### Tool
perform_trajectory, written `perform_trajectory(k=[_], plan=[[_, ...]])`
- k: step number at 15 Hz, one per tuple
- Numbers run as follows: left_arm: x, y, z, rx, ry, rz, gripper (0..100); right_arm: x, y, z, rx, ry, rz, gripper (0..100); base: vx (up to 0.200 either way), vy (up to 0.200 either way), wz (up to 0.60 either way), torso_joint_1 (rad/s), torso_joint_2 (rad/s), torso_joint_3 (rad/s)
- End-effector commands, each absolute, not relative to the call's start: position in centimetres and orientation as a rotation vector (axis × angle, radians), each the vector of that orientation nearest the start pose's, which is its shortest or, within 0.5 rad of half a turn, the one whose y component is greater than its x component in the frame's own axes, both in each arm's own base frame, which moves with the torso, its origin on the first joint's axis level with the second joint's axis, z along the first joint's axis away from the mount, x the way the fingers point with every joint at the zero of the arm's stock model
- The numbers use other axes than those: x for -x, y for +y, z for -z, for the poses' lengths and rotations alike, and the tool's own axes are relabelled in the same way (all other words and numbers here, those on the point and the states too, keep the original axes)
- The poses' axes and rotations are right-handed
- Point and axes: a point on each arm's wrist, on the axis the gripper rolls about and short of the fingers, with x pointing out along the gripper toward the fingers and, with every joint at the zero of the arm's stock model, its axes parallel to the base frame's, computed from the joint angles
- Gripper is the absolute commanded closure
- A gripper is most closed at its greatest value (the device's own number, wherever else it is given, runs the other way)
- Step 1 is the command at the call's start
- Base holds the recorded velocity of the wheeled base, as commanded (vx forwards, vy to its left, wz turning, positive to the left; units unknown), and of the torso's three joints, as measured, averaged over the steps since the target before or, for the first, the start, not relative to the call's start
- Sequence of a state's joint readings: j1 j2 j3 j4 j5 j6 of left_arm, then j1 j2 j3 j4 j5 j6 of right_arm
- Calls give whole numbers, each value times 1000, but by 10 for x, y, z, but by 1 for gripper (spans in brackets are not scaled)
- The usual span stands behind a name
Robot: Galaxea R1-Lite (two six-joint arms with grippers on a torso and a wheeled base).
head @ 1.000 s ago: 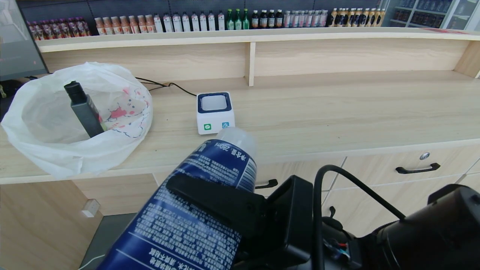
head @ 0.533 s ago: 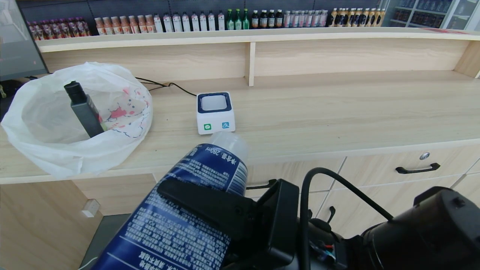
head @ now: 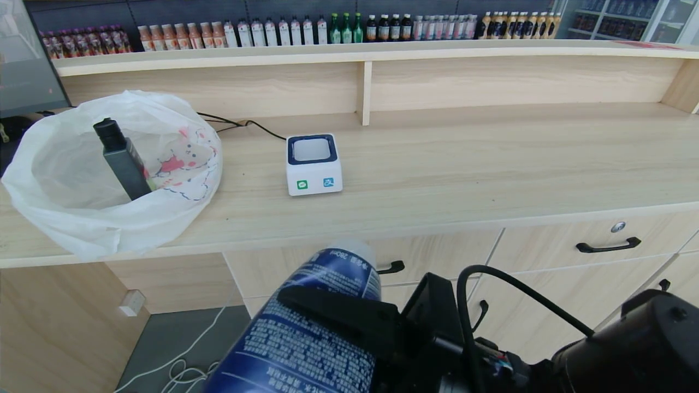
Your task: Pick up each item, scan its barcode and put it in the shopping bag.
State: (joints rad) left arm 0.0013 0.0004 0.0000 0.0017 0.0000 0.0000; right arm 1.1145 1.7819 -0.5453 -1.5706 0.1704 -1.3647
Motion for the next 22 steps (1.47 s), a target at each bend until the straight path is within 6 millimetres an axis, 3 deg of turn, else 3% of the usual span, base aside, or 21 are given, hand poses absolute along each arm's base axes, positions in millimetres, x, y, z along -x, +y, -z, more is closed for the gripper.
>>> perform_trajectory(k=[1,5,8,11,12,14,16,18,20,22], plan=[[23,0,-75,0,2,-2,0,-122,240,-179,931,-995,-890,100,0,0,0,0,0,0],[23,0,-75,2,2,-2,0,-132,221,-163,758,-758,-978,100,0,0,0,0,0,0],[23,0,-75,0,2,-2,0,-159,214,-164,692,-672,-914,100,0,0,0,0,0,0],[23,0,-75,0,2,-2,0,-162,219,-150,506,-517,-1015,100,0,0,0,0,0,0],[23,0,-75,2,2,-2,0,-166,224,-154,398,-478,-1032,100,0,0,0,0,0,0],[23,0,-75,0,2,-2,0,-189,237,-176,181,-452,-915,100,0,0,0,0,0,0],[23,0,-75,2,2,-2,0,-200,236,-190,0,-409,-783,100,0,0,0,0,0,0],[23,0,-75,2,2,-2,0,-201,225,-199,-155,-360,-588,100,0,0,0,0,0,0],[23,0,-75,0,2,-2,0,-201,218,-210,-208,-378,-496,100,0,0,0,0,0,0],[23,0,-75,0,2,-2,0,-216,196,-212,-195,-388,-405,100,0,0,0,0,0,0]])
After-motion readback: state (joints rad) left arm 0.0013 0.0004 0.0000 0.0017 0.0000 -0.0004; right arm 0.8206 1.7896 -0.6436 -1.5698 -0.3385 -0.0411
